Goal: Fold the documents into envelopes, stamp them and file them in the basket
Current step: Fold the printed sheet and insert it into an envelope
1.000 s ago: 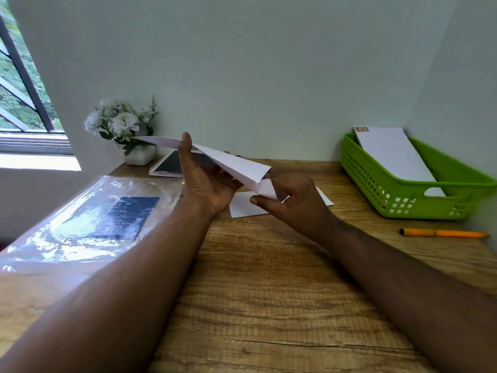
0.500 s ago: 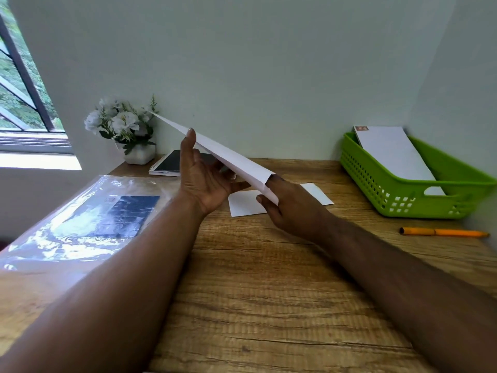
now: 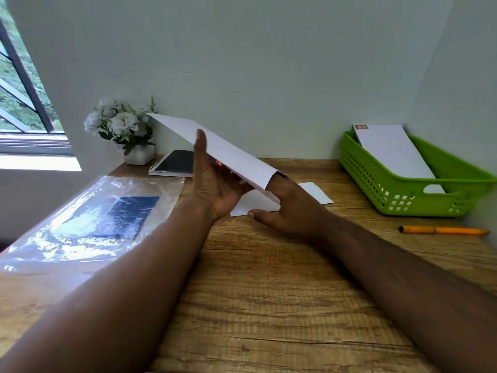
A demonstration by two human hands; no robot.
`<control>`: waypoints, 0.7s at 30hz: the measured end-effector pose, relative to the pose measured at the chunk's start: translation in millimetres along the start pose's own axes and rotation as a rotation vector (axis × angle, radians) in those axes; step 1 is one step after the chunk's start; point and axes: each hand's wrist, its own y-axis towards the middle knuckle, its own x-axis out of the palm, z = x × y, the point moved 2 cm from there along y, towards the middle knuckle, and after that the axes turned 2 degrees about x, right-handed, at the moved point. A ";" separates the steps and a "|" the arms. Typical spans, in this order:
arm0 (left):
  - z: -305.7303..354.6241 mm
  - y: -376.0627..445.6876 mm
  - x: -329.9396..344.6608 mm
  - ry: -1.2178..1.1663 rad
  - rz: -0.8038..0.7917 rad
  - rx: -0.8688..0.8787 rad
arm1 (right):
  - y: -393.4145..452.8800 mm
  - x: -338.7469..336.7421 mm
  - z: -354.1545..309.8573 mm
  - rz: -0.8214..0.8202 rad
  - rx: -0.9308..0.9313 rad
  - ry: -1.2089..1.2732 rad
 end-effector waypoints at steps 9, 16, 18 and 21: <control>-16.2 -4.0 8.6 -0.041 -0.027 -0.049 | -2.5 2.7 -4.5 -0.065 0.060 0.279; 6.3 5.5 -7.4 -0.025 0.110 0.082 | -1.1 -15.1 11.2 0.372 0.012 0.359; 11.3 5.5 -13.2 -0.052 0.135 0.070 | 1.9 -18.6 29.0 0.371 0.189 0.358; 12.5 4.4 -14.2 -0.041 0.140 0.055 | -0.7 -16.7 57.5 -0.053 0.454 0.091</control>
